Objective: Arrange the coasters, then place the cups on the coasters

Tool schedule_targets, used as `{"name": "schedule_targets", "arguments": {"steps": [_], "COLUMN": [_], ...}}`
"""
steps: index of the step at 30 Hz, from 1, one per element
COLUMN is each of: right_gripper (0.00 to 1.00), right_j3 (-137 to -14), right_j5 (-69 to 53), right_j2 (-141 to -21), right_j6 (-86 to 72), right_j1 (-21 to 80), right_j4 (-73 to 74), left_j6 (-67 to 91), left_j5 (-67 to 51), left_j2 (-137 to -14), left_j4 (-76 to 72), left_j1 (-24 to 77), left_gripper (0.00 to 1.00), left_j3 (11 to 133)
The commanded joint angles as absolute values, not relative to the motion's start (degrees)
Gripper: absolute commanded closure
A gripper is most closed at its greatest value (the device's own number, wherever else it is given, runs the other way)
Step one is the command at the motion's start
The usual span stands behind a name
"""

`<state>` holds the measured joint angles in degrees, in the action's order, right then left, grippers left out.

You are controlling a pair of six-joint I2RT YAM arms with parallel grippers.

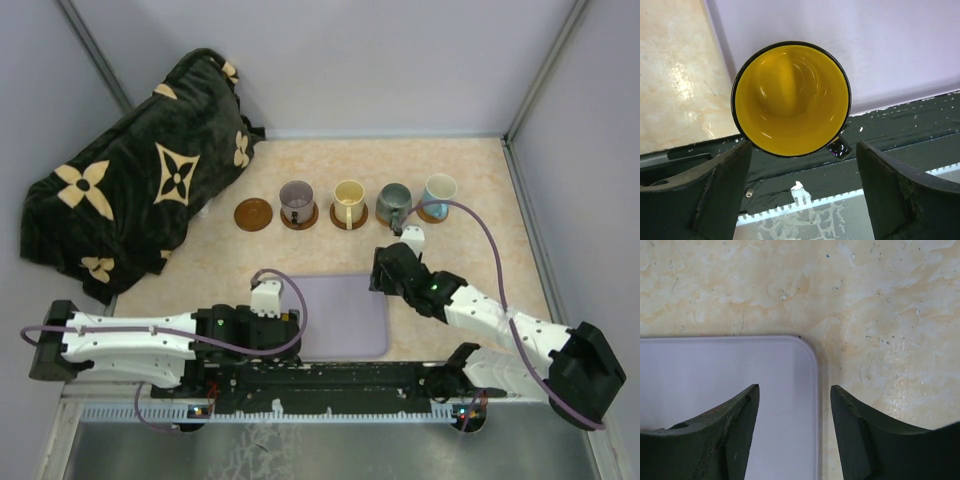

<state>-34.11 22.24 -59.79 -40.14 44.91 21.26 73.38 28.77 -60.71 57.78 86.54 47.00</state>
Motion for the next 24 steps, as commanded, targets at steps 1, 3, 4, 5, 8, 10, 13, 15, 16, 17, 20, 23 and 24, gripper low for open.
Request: {"name": "schedule_targets", "arguments": {"steps": [1,3,4,5,8,10,13,15,16,17,20,23,24], "right_gripper": [0.4,0.41,0.41,0.41,0.41,0.41,0.41,0.41,0.41,0.41,0.41,0.41,0.41], "right_j3": [-33.76,-33.67,-33.54,-33.43,-33.11,-32.87,-32.7,-32.85,-32.87,-32.82,-32.81,-32.71,-32.77], "right_j5": [21.8,21.62,21.6,21.62,21.58,21.62,21.83,21.9,21.9,21.92,22.0,22.0,21.97], "right_j2": [-58.12,-58.01,-57.93,-57.79,-57.41,-57.24,-57.04,-57.0,-57.01,-56.99,-56.87,-56.84,-56.86], "right_j6": [-40.18,-40.19,-40.19,-40.17,-40.17,-40.25,-40.34,-40.34,-40.34,-40.42,-40.67,-41.1,-41.17], "right_j1": [45.35,45.35,45.35,45.35,45.35,45.35,45.41,45.35,45.35,45.35,45.36,45.42,45.36], "right_j4": [18.86,18.69,18.65,18.56,18.35,18.29,18.34,18.45,18.6,18.66,18.65,18.69,18.64], "left_j6": [71.83,71.84,71.94,72.29,73.19,74.47,75.74,76.14,76.43,76.6,77.03,77.28,77.34], "left_j5": [27.42,27.22,27.03,26.8,26.39,26.69,27.68,28.23,28.4,28.51,28.51,28.22,28.15], "left_j2": [-63.5,-64.47,-64.85,-65.15,-65.59,-65.48,-65.48,-65.48,-65.4,-65.39,-64.99,-64.27,-64.06], "left_j4": [52.31,52.0,51.89,51.79,51.54,51.54,52.2,53.18,53.65,53.97,54.78,54.93,54.93], "left_j1": [87.01,87.01,87.01,87.01,87.01,87.01,87.01,86.97,87.01,87.01,87.01,87.01,87.01], "left_gripper": [0.09,0.08,0.08,0.07,0.07,0.06,0.06,0.07,0.09,0.11,0.26,0.45,0.46], "left_j3": [46.15,45.9,45.65,45.36,44.0,42.97,42.15,42.3,42.37,42.52,42.3,41.84,41.67]}}
